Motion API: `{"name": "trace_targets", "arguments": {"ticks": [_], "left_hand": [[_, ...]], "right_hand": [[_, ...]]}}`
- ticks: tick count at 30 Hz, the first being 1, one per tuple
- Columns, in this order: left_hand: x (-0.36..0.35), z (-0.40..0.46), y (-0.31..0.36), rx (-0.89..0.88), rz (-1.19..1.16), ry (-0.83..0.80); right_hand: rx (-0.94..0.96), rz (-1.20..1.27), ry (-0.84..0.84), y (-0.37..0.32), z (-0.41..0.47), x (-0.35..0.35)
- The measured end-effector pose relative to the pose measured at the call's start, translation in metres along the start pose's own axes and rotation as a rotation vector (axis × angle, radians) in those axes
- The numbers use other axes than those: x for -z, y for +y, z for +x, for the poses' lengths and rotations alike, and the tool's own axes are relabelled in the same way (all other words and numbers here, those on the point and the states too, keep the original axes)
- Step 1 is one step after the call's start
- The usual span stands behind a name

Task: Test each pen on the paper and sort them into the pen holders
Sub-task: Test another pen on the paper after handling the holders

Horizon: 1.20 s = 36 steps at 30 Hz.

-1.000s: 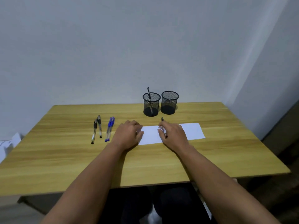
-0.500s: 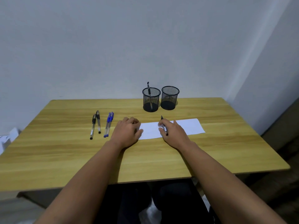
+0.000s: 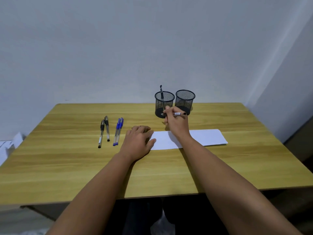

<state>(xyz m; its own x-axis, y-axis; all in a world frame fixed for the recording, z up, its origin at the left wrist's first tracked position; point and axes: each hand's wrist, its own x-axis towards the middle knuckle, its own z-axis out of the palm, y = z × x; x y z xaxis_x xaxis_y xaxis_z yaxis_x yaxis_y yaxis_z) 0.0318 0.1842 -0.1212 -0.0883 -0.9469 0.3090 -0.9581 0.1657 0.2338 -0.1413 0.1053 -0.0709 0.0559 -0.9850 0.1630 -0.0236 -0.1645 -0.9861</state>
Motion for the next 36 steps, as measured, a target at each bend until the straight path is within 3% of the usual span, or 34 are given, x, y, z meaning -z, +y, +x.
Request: {"name": "trace_targets", "arguments": {"ticks": [5,18,36], "left_hand": [[-0.002,-0.001,0.000,0.002,-0.025,0.014],[0.003,-0.003,-0.003,-0.019,0.022,-0.021],[0.005,-0.010,-0.009,-0.035,-0.037,0.002]], "right_hand": [[-0.120,0.087,-0.026,0.030,0.006,0.001],[-0.071,0.140,-0.131,0.031,0.005,0.000],[-0.106,-0.045,-0.210,0.041,-0.001,0.005]]}}
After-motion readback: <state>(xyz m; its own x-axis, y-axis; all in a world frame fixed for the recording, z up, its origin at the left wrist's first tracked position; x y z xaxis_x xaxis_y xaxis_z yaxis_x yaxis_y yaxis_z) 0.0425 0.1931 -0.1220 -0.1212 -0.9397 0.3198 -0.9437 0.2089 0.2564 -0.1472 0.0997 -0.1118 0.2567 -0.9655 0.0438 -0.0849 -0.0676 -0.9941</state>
